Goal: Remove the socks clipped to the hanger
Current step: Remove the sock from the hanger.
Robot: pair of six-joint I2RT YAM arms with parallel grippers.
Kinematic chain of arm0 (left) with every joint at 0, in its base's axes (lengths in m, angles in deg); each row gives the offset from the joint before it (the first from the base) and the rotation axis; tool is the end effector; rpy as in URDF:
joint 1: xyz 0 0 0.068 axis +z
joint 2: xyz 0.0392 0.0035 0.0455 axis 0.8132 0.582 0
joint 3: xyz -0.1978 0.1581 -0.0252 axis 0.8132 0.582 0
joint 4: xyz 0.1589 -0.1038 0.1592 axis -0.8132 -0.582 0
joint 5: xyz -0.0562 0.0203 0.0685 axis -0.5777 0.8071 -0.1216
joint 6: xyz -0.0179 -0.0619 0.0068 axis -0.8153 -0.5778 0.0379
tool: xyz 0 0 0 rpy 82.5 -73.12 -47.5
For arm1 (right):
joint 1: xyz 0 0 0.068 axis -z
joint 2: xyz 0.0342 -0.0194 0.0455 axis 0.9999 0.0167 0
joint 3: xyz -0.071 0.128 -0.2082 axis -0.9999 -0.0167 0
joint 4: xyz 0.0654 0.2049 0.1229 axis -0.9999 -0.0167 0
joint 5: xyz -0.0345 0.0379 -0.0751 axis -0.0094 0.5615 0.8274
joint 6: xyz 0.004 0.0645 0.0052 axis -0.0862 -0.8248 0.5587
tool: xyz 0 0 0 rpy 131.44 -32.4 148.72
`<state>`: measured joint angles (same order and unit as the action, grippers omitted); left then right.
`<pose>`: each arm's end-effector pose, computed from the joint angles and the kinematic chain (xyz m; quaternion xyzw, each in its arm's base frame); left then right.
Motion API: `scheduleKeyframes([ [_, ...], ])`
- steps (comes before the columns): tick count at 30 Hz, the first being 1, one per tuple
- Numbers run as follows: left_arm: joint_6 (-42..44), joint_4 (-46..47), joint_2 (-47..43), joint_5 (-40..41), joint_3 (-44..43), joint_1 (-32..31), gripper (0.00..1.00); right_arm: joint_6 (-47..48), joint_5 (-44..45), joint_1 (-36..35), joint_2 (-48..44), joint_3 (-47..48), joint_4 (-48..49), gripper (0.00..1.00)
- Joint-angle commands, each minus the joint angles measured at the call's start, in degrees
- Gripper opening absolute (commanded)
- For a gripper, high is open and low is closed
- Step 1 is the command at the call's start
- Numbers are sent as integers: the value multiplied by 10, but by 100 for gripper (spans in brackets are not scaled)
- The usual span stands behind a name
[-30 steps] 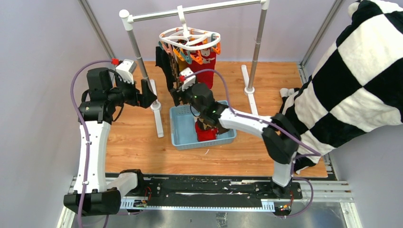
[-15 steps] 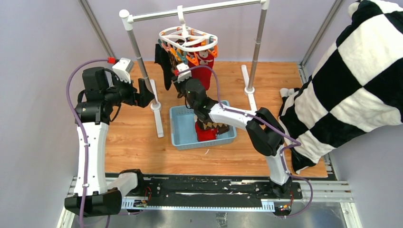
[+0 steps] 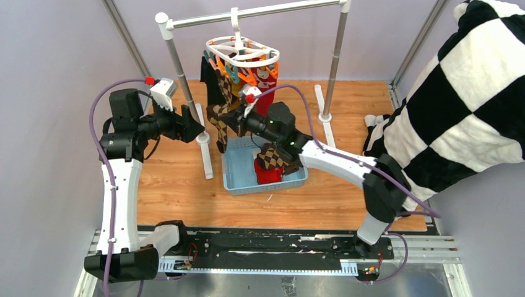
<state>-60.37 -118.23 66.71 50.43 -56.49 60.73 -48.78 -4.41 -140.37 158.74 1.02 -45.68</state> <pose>0.2024 -0.0085 0.3931 0.1536 0.8269 -0.2286 0.4903 0.2565 0.3348 0.3411 -0.3226 0.5514 0.3999 0.6573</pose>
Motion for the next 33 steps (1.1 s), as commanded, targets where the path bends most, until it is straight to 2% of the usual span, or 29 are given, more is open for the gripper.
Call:
scheduleKeyframes([
  [1,3,-4,-2,-55,12,4,85,-110,-155,19,-81,-69,20,0],
  [6,-14,-5,4,-114,7,4,85,-221,-286,46,-114,-120,78,0],
  [11,-34,-4,14,-209,12,4,96,-310,-373,58,-105,-122,123,0],
  [18,-43,-5,27,-255,28,4,100,-386,-404,69,-105,-133,200,0],
  [23,-56,-6,32,-289,25,2,99,-399,-413,70,-104,-126,205,2],
  [28,-76,-6,27,-315,33,-19,91,-402,-413,70,-99,-118,202,3],
  [33,-86,-6,23,-347,47,-33,75,-405,-417,70,-96,-113,200,3],
])
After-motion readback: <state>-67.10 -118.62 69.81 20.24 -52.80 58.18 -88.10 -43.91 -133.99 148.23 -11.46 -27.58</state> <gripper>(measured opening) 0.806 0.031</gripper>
